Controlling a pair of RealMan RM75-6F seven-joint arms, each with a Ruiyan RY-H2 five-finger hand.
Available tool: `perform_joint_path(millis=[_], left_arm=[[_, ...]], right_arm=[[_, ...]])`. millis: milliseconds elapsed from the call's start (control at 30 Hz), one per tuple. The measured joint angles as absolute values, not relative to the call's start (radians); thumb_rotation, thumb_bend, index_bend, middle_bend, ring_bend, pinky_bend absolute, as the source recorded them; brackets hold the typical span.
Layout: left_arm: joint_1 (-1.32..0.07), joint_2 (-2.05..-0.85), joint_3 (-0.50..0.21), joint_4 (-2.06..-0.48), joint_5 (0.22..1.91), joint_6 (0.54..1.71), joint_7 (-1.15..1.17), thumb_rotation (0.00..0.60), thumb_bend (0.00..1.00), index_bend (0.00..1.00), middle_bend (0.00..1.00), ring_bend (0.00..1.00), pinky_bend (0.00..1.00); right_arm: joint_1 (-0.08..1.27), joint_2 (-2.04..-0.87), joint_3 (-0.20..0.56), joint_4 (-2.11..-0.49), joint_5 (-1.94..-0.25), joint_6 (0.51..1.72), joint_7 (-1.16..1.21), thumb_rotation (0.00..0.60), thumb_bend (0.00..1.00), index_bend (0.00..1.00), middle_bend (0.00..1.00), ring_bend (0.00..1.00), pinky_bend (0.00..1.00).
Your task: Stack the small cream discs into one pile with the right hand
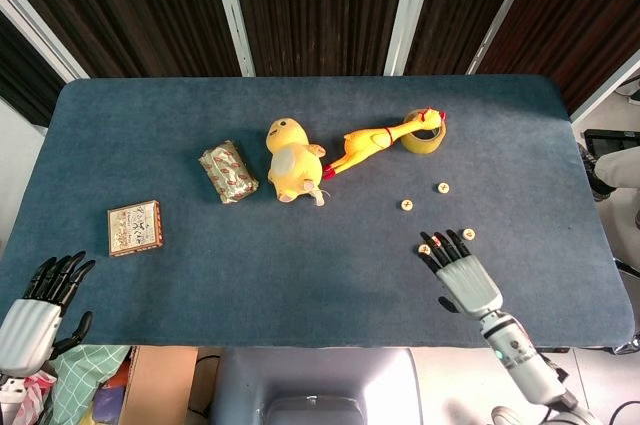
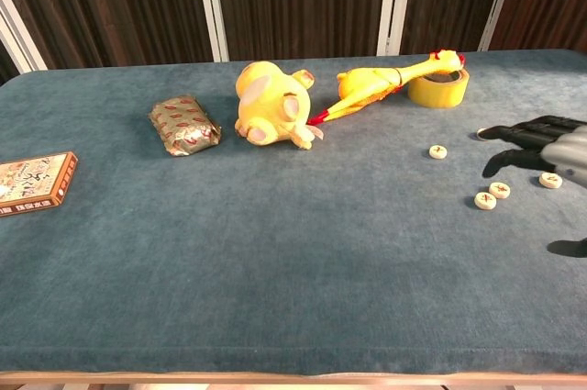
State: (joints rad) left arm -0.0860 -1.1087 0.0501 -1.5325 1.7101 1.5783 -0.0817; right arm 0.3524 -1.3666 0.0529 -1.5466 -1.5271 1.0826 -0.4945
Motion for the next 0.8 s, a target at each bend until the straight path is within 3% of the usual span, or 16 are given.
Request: perform_joint_path(millis=[267,800], left_arm=[[-0.089,-1.11,0.043,-1.526,1.696,1.57,-0.085,0.6,0.46,0.0,0.0,0.0,0.05],[-0.089,-1.107,0.044,-1.524,1.699,1.573,-0.095,0.6,0.46,0.0,0.0,0.0,0.06]], right_arm=[[0.443,-1.469,0.094,-1.402,-1.479,1.018,-0.545,0.6,0.34,0.53,0.08,0.0,0.0],[0.537,-1.575,0.131,-1.199,-1.354,0.932,-0.515,0.6,0.46,0.55,0.08,0.0,0.0]])
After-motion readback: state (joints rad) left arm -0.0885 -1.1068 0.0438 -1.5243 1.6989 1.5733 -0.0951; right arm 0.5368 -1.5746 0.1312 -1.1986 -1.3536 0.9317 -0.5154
